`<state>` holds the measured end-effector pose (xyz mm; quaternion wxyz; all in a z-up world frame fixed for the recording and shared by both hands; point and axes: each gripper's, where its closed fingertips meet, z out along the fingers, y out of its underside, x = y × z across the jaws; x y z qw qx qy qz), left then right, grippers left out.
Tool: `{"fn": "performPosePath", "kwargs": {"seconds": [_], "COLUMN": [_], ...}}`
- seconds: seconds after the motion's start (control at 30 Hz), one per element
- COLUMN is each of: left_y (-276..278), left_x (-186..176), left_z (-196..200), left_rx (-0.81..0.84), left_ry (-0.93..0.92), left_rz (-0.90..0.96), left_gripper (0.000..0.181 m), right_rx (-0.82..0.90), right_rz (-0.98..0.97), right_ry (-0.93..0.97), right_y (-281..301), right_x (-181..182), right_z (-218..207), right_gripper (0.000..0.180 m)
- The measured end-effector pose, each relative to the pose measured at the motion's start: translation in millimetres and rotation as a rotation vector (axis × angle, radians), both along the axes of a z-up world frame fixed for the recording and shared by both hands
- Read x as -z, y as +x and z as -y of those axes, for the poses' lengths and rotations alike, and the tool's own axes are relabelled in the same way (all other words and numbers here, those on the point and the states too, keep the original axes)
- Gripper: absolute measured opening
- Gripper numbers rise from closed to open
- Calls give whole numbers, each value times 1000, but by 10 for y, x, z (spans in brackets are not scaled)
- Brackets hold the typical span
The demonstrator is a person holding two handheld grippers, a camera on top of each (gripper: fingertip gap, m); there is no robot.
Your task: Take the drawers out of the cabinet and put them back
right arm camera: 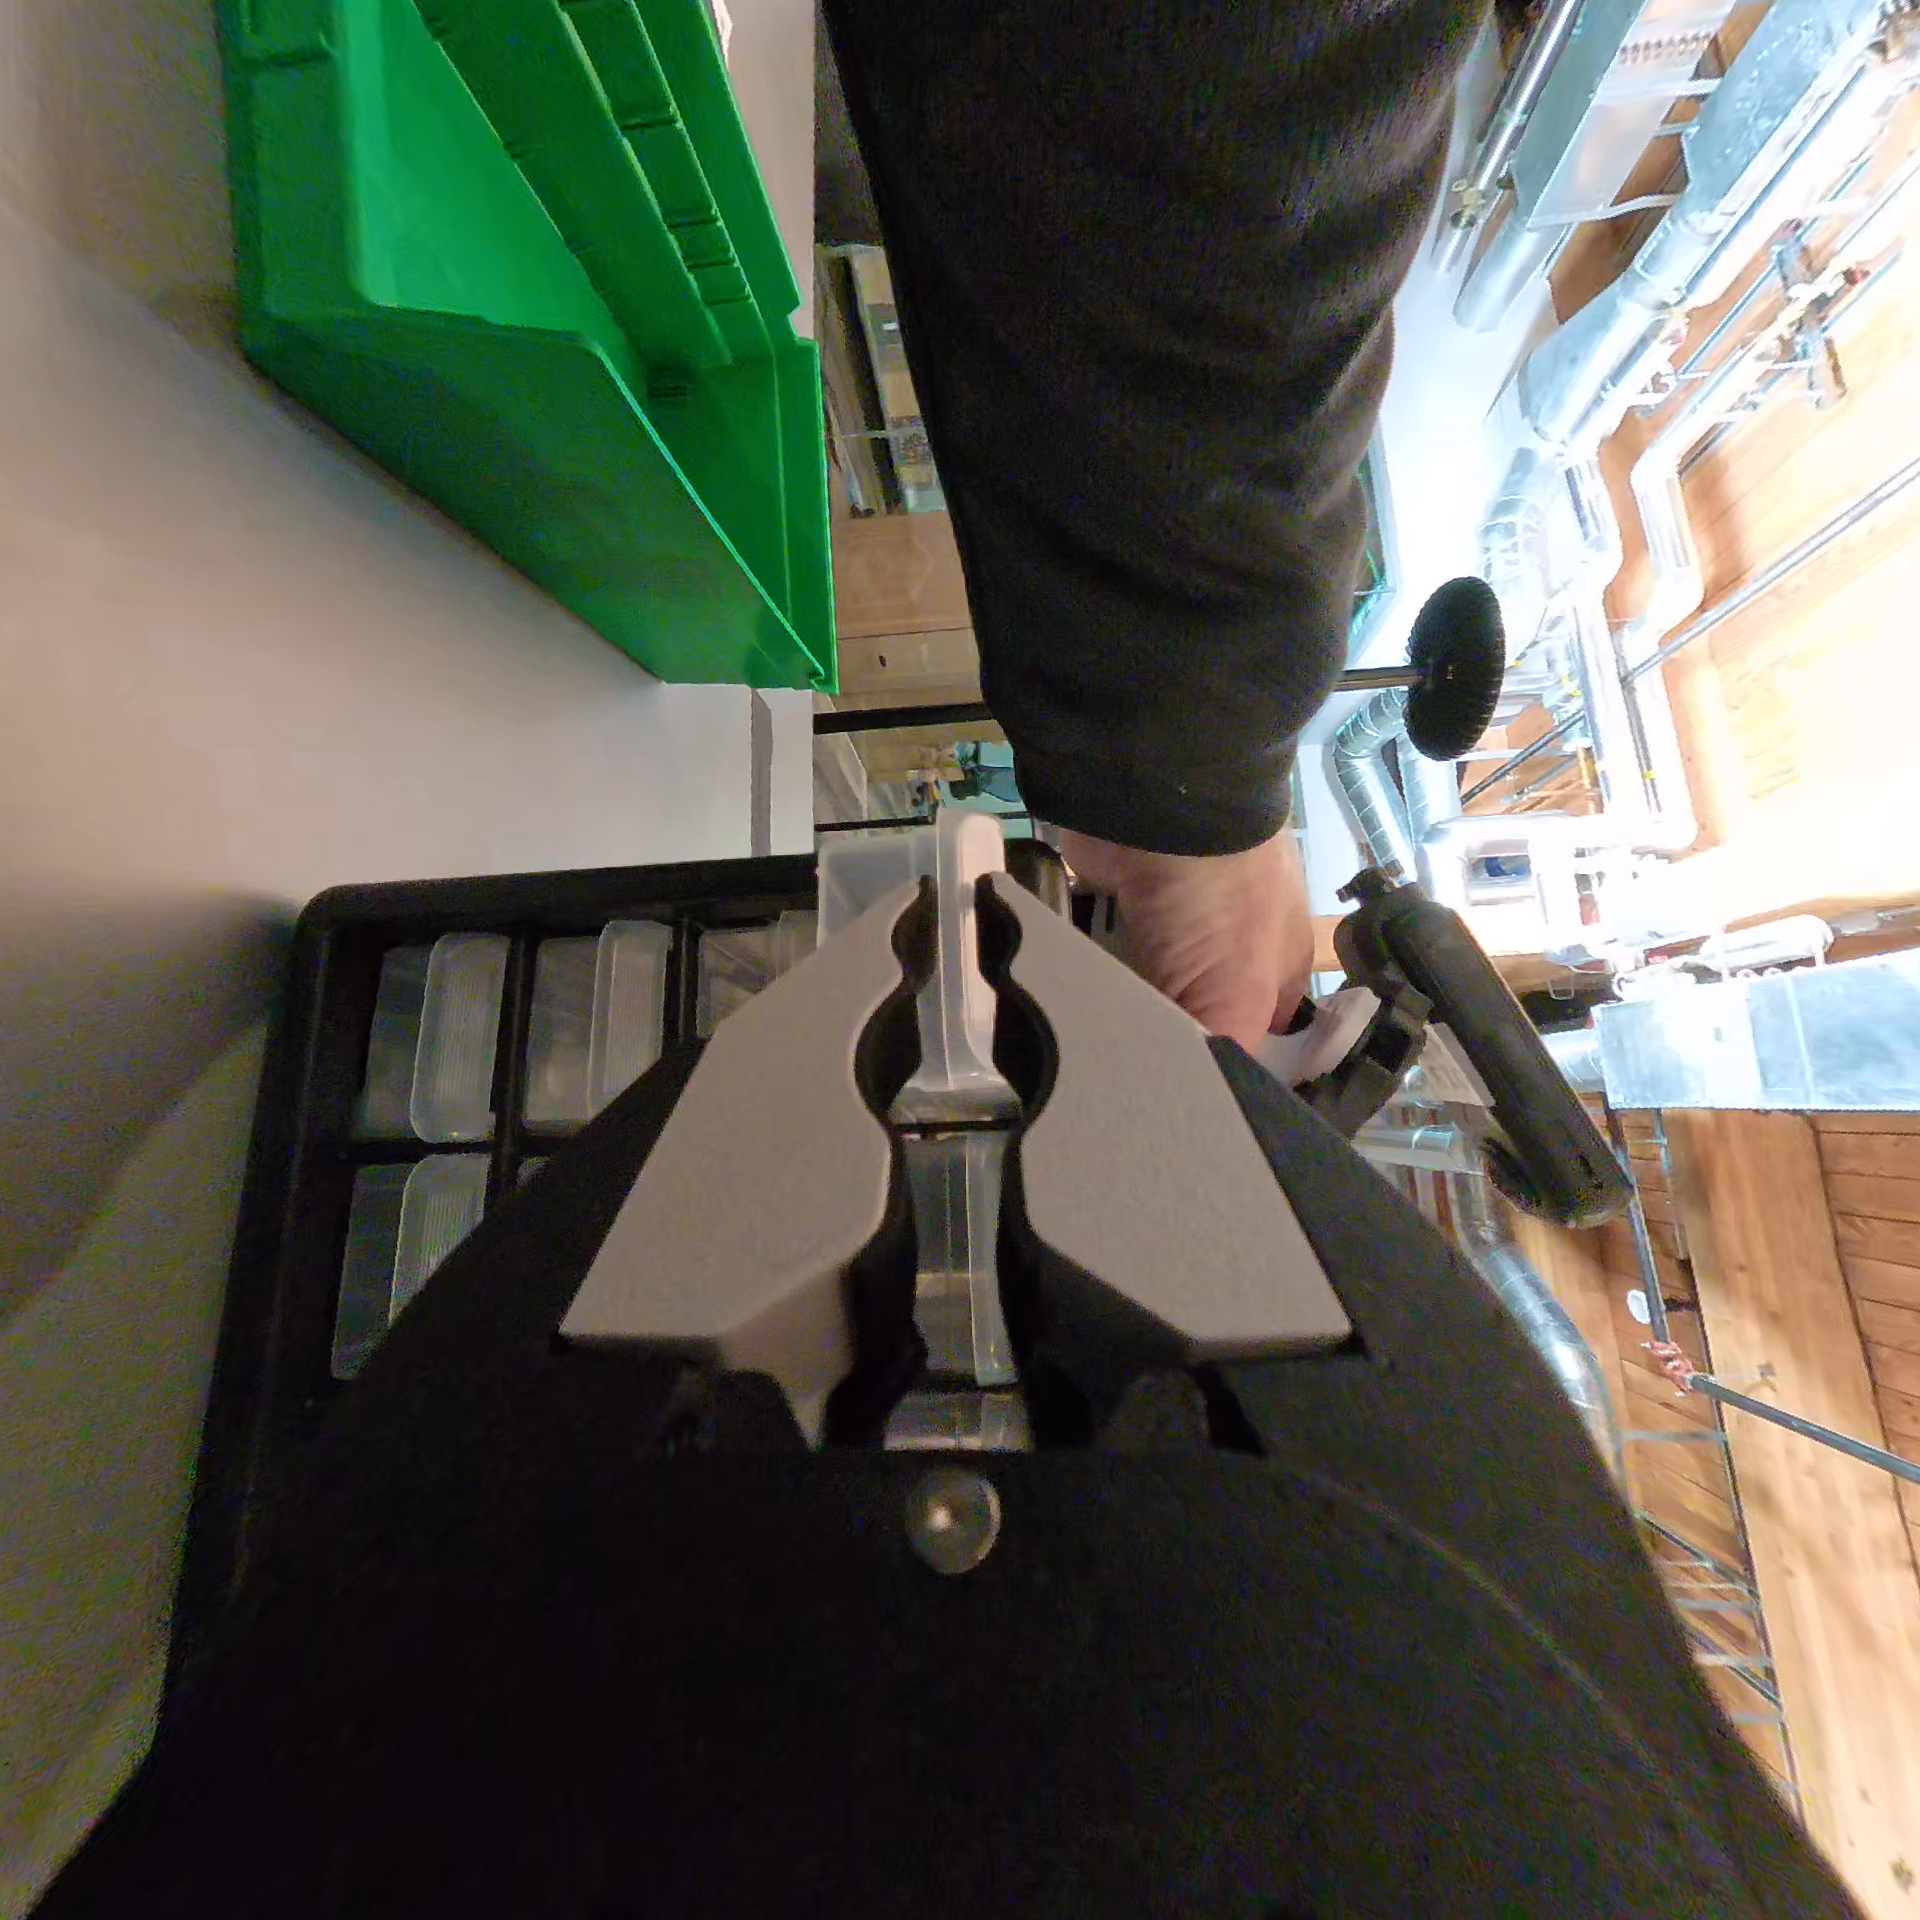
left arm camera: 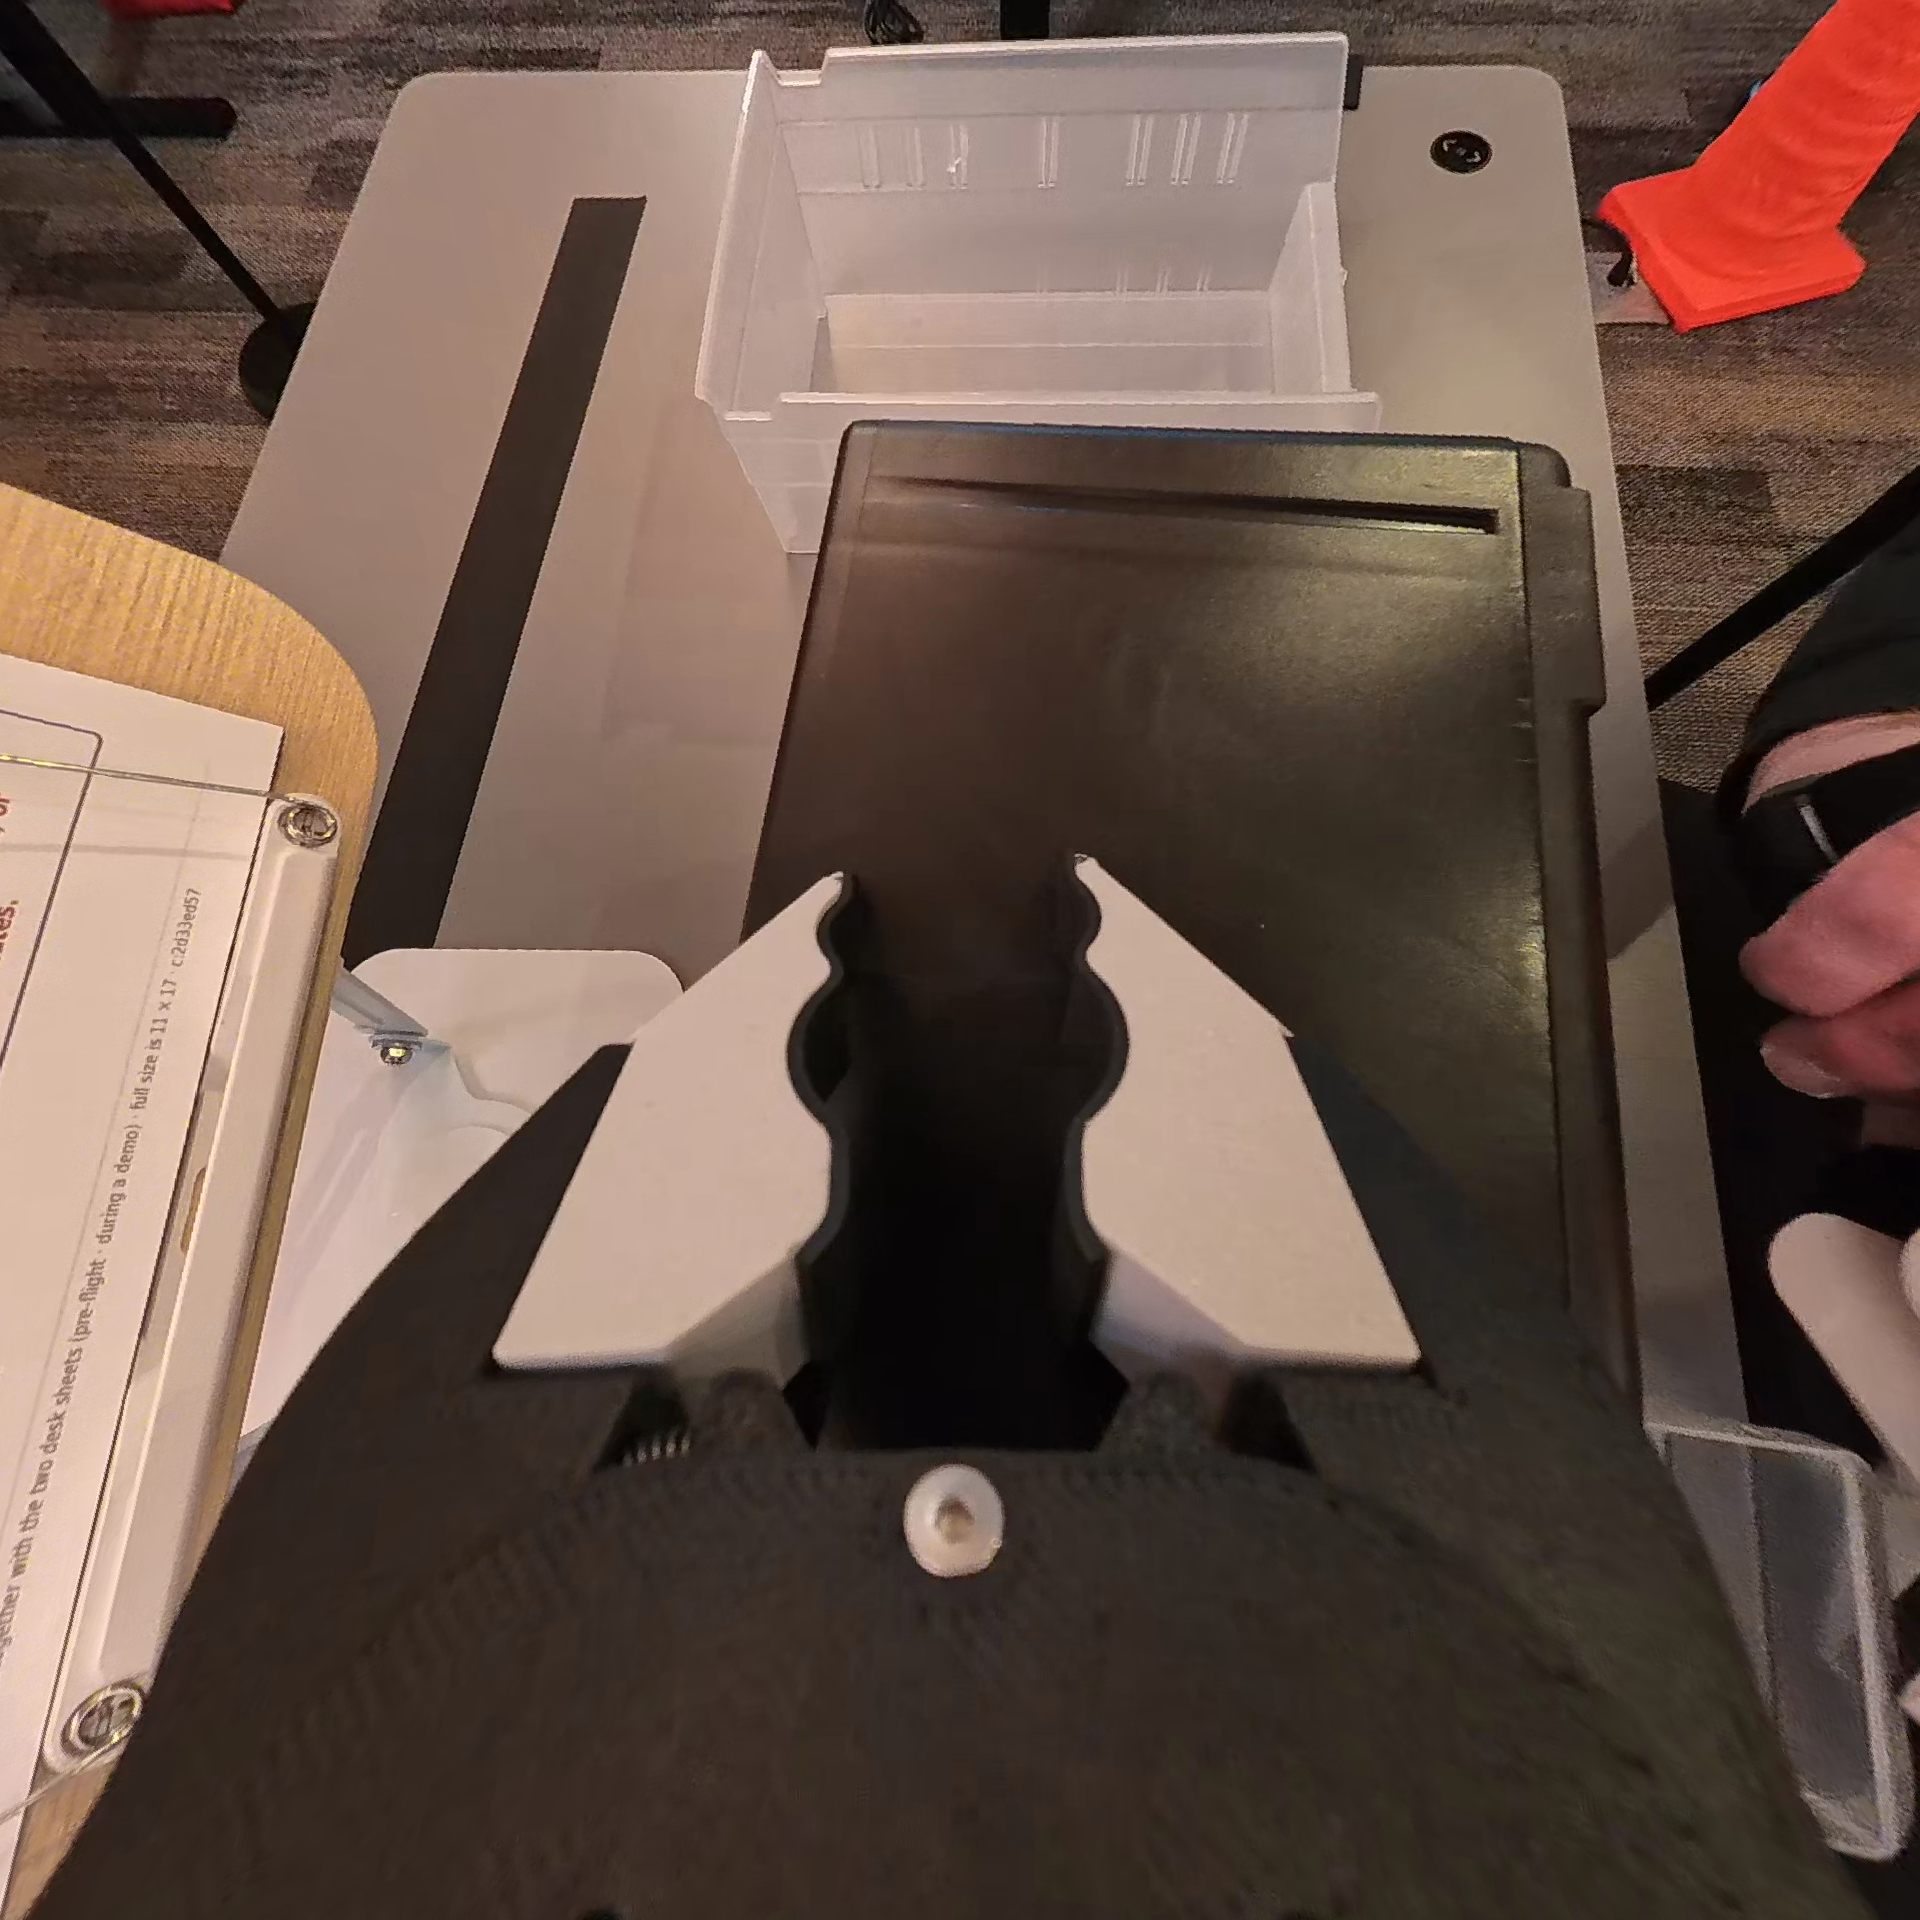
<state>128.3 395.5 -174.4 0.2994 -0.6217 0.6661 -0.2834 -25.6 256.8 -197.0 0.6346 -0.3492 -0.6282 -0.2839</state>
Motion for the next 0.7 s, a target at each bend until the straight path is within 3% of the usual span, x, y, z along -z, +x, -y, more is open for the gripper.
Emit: {"fn": "performPosePath", "kwargs": {"seconds": [0.03, 0.27, 0.4, 0.7], "left_y": [0, -3, -4, -6], "left_x": [0, 1, 1, 0], "left_z": [1, 1, 0, 2], "left_rx": [0, 3, 3, 5], "left_ry": [0, -5, -6, -9], "left_rz": [0, 1, 1, 1], "left_gripper": [37, 37, 37, 36], "right_rx": [-3, -53, -25, -37], "right_rz": [3, 23, 3, 9], "right_ry": [-3, 4, 34, 1], "right_y": [-6, -40, 5, 3], "right_x": [0, -3, 10, -6], "right_z": [5, 210, 123, 198], "right_gripper": [5, 4, 12, 4]}}
